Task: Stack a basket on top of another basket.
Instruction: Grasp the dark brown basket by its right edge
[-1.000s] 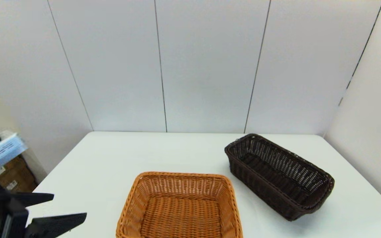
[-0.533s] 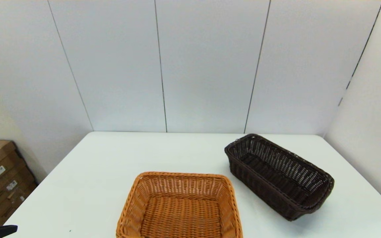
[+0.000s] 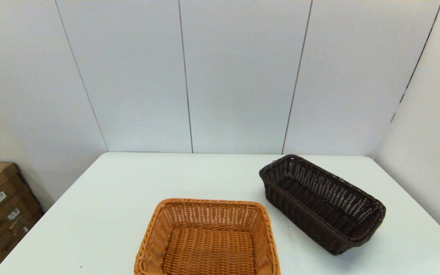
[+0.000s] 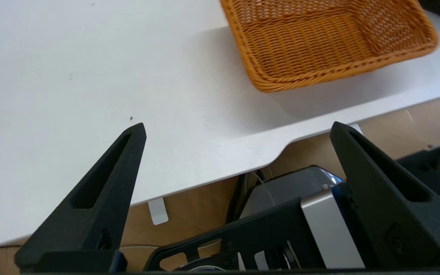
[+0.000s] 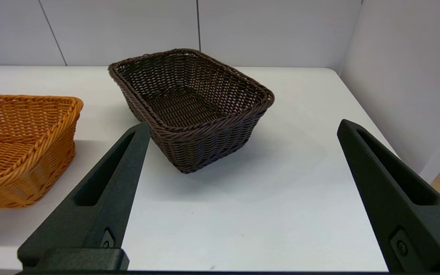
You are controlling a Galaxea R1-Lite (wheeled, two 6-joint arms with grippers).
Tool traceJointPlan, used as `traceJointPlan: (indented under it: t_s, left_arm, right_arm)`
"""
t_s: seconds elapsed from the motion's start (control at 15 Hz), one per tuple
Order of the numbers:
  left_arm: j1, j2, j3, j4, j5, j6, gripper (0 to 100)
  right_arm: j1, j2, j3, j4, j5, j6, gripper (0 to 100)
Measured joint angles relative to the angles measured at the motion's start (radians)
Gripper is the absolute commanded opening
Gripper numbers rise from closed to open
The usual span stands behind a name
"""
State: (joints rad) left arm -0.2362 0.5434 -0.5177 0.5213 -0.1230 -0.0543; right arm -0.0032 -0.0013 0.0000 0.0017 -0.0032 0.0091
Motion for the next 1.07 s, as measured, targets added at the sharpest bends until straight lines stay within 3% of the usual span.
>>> traceJointPlan:
  t_s: [0.13, 0.53, 1.07]
  left_arm:
    - [0.041, -0.026, 0.084, -0.095, -0.007, 0.012, 100]
    - [0.167, -0.100, 0.418, -0.538, -0.014, 0.065, 100]
    - [0.210, -0.184, 0.495, -0.560, 0.073, 0.072, 100]
  right_arm:
    - [0.000, 0.000, 0.000, 0.000, 0.000, 0.000, 100]
    - [0.000, 0.000, 0.000, 0.000, 0.000, 0.000, 100]
    - [0.000, 0.000, 0.000, 0.000, 0.000, 0.000, 100]
